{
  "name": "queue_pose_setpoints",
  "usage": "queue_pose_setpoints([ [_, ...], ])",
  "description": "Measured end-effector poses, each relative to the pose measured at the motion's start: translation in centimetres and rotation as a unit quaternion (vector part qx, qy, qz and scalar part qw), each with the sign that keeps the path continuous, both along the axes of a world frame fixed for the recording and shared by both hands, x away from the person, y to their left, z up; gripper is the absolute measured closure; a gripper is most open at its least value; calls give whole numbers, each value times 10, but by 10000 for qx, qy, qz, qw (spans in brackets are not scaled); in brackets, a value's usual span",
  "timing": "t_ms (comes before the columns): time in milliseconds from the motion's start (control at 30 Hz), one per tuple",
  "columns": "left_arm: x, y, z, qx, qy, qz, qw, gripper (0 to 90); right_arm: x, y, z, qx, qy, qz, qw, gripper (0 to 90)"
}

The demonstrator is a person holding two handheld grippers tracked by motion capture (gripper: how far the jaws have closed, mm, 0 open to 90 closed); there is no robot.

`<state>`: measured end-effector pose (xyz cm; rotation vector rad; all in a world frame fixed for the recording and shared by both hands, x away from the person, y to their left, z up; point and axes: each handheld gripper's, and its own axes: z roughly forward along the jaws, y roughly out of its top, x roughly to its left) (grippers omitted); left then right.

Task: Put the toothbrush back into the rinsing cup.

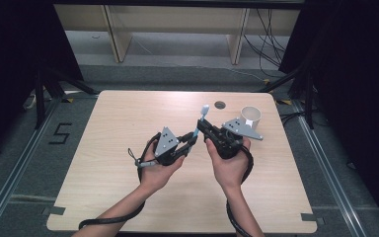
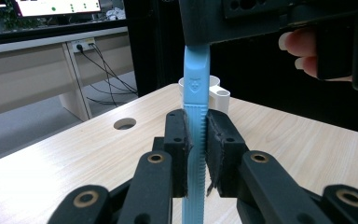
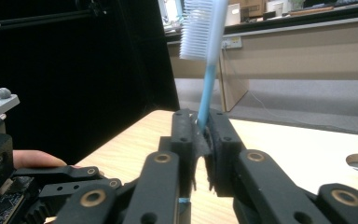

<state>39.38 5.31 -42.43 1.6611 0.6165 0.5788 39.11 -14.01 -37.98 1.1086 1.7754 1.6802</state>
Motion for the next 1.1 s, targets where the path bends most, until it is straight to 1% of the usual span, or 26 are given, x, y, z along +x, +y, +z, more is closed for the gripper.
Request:
queue_pose_setpoints([
  [67, 0, 0, -1, -10, 16, 0, 10000, 784, 0, 1, 0, 26, 58, 7, 10000, 846],
  [100, 0, -1, -1, -25, 25, 0, 10000, 784, -1, 1, 0, 62, 64, 72, 9999, 849],
  [133, 0, -1, -1, -25, 25, 0, 10000, 784, -1, 1, 0, 62, 64, 72, 9999, 849],
  [167, 0, -1, -1, -21, 26, -2, 10000, 784, -2, 2, 0, 116, 93, 40, 9999, 851],
  [200, 0, -1, -1, -22, 32, -2, 10000, 784, -3, 2, 1, 87, 128, 45, 9999, 853],
  [333, 0, -1, -1, -20, 39, -2, 10000, 783, -3, 3, 1, 98, 122, 81, 9998, 859],
  [367, 1, -1, -1, -25, 43, -7, 10000, 782, -3, 3, 1, 70, 116, 90, 9999, 860],
  [400, 1, -1, -1, -22, 49, -12, 10000, 778, -2, 3, 1, 10, 11, 67, 10000, 863],
  [467, 1, -1, -1, -21, 73, -19, 10000, 770, -2, 4, 0, 27, 43, 68, 10000, 863],
  [500, 1, -2, -1, -11, 92, -6, 10000, 731, -1, 3, 1, -80, -25, 32, 10000, 863],
  [533, 1, -2, -2, 4, 72, 28, 10000, 671, -2, 3, 1, 6, 46, 50, 10000, 864],
  [567, 1, -2, -2, 56, 54, 35, 10000, 545, -3, 2, 3, 20, 20, 54, 10000, 864],
  [600, 1, -3, -2, 65, 50, 40, 10000, 545, -3, 2, 3, 20, 20, 54, 10000, 864],
  [633, 0, -2, -3, 124, 44, 70, 9999, 475, -2, 0, 3, 2, -17, -8, 10000, 864],
  [667, 0, -2, -3, 124, 44, 70, 9999, 451, -2, 0, 3, 2, -17, -8, 10000, 864],
  [700, 0, -1, -4, 147, 75, 55, 9998, 429, -3, -3, 5, 81, -9, -33, 10000, 863],
  [733, -1, 1, -5, 200, 79, 52, 9998, 429, -3, -3, 5, 81, -9, -33, 10000, 863],
  [767, -2, 5, -6, 274, 61, 61, 9996, 393, -2, -6, 7, 71, -92, -41, 9999, 863],
  [800, -2, 5, -6, 274, 61, 61, 9996, 381, -2, -6, 7, 71, -92, -41, 9999, 863],
  [833, -4, 10, -7, 344, 60, 52, 9994, 381, -2, -7, 8, 79, -85, -85, 9999, 863],
  [867, -5, 13, -7, 393, 29, 76, 9992, 365, -2, -10, 9, 64, -138, -123, 9998, 863],
  [933, -8, 22, -11, 566, 26, 137, 9983, 354, -2, -13, 10, 88, -113, -178, 9997, 863],
  [967, -9, 28, -13, 572, 56, 147, 9982, 350, -2, -15, 10, 107, -84, -203, 9997, 863],
  [1000, -10, 32, -15, 591, 85, 169, 9981, 348, -1, -18, 10, 97, -172, -209, 9996, 863],
  [1033, -11, 38, -17, 585, 130, 210, 9980, 343, 0, -22, 11, 93, -188, -277, 9994, 863],
  [1100, -11, 49, -21, 553, 172, 296, 9979, 342, 1, -25, 11, 79, -215, -328, 9992, 863],
])
